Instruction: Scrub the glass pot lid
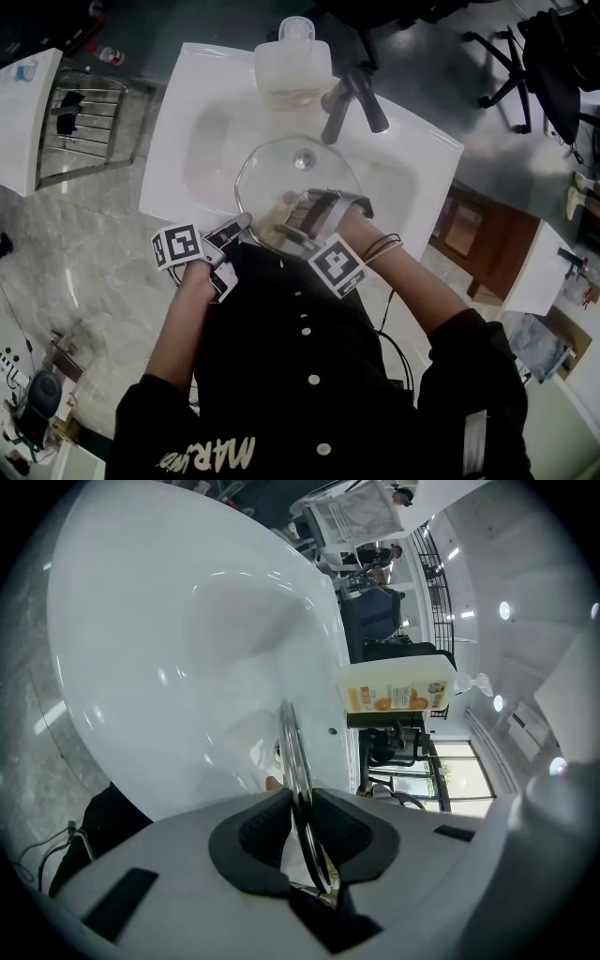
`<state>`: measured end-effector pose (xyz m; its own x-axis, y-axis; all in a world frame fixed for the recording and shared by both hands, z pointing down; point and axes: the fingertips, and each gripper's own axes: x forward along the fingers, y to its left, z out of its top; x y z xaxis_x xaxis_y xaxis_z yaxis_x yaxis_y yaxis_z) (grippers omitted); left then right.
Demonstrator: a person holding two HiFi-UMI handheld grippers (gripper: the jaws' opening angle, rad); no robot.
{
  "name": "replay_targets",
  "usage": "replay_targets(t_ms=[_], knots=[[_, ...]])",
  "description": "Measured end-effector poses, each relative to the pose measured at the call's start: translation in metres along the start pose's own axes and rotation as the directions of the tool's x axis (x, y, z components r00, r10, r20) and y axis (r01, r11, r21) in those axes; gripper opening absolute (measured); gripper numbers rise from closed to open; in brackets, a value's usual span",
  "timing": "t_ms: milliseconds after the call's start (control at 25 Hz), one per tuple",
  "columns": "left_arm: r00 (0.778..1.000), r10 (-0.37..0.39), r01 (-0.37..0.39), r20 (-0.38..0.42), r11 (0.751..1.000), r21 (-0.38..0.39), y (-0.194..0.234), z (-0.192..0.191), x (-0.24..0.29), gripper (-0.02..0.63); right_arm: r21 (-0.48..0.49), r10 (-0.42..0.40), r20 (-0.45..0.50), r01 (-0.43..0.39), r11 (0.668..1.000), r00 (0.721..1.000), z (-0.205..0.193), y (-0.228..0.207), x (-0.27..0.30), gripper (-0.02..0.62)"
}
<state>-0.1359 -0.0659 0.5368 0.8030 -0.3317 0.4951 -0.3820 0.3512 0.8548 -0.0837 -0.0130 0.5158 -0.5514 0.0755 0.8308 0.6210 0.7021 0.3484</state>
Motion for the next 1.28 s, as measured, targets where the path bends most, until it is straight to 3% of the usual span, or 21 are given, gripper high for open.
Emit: replay_targets(t_ms=[320,640,880,1000,1120,1280], knots=[[1.000,0.014,-0.014,0.000,1.000,0.007,0.001,0.001,-0.001,0.087,-0.014,0.118,0.000,-0.118,0.993,0.993,-0.006,0.036,-0.017,0.126],[1.000,0.022,-0.022,0.001,1.000,0.012,0.001,0.000,-0.001,0.087,0.004,0.265,-0.028,-0.265,0.964,0.964,-0.025,0.080,-0.038,0.126],[1.000,0.030,-0.030,0.003,0.999,0.025,0.002,0.002,-0.001,0.087,0.008,0.269,-0.054,-0.269,0.963,0.962,-0.029,0.084,-0.037,0.127],[0.997,0.078,-0.076,-0.019,0.994,0.080,0.003,0.002,-0.001,0.096,0.023,0.251,-0.061,-0.250,0.968,0.966,-0.030,0.082,-0.038,0.127],[0.983,0.177,-0.166,-0.048,0.970,0.177,0.006,0.001,-0.002,0.116,0.062,0.204,-0.077,-0.200,0.978,0.976,-0.030,0.080,-0.037,0.129],[0.947,0.320,-0.296,-0.020,0.897,0.330,0.007,0.010,-0.010,0.160,0.120,0.105,-0.134,-0.089,0.989,0.985,-0.034,0.075,-0.040,0.129]])
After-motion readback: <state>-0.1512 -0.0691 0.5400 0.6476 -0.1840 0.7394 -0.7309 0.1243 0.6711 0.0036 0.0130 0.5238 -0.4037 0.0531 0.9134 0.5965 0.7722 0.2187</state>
